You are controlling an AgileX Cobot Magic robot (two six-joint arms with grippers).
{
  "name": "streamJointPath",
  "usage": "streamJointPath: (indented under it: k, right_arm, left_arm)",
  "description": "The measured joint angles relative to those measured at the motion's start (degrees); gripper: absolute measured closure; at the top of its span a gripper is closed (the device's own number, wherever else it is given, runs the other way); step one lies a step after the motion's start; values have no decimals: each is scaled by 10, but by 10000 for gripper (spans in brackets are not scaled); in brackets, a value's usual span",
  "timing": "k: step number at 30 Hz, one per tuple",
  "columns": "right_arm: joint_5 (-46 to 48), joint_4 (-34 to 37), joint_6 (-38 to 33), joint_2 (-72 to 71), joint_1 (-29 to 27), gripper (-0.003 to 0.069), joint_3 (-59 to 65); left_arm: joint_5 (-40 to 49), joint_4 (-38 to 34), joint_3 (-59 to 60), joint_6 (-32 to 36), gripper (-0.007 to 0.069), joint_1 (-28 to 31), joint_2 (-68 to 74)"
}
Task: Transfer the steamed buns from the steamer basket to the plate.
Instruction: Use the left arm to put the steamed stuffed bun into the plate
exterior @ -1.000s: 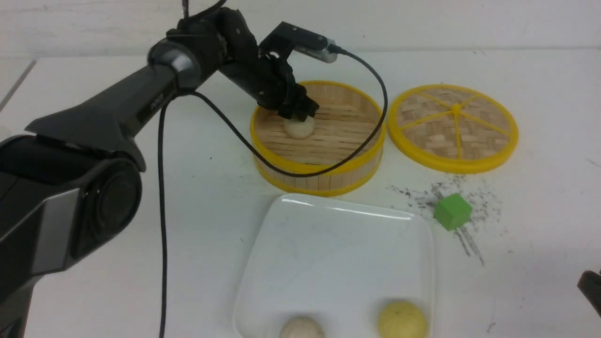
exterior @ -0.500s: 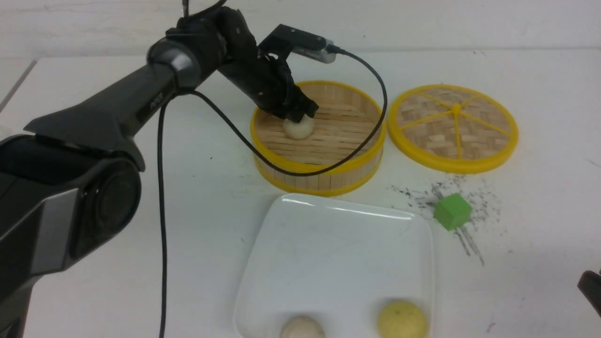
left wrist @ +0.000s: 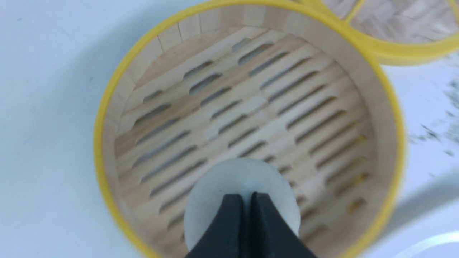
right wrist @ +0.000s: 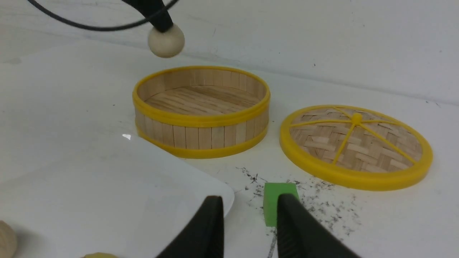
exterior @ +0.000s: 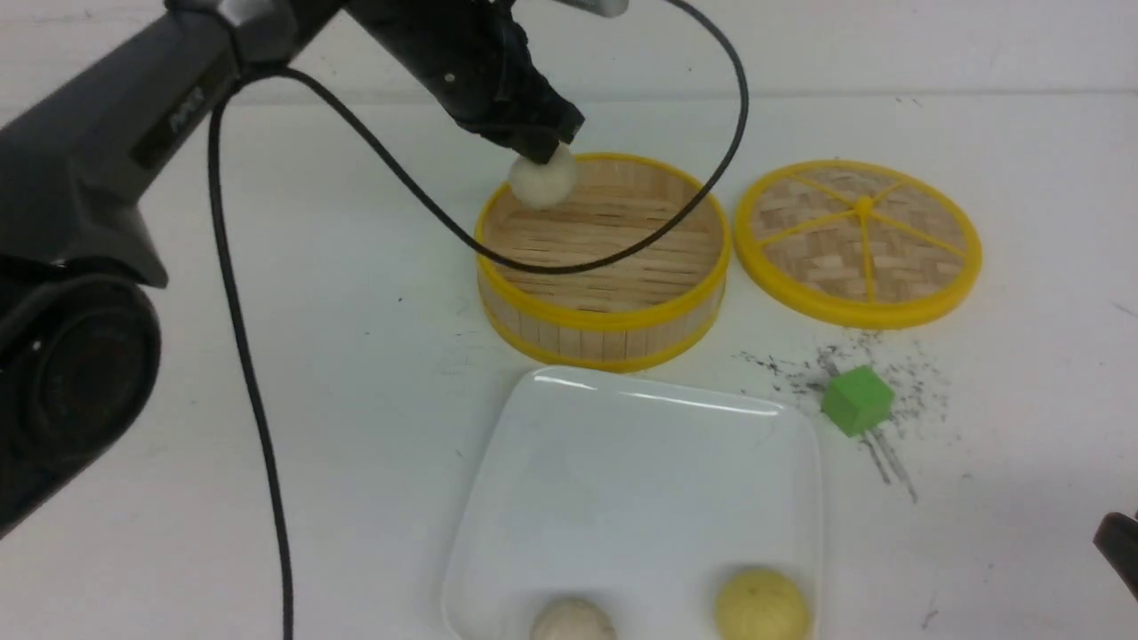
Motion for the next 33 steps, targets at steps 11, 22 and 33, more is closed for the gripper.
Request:
streamJointPath:
  k: [11, 22, 33]
  right_arm:
    - [0, 0, 0, 0, 0, 419, 0]
    - [0, 0, 0, 0, 0, 419, 0]
    - [0, 0, 0, 0, 0, 419, 0]
  left_arm:
    - [86, 18, 1, -77, 605, 1, -125]
    - [86, -31, 122, -134, 605, 0, -242]
    - [75, -50, 423, -55, 605, 0, -324]
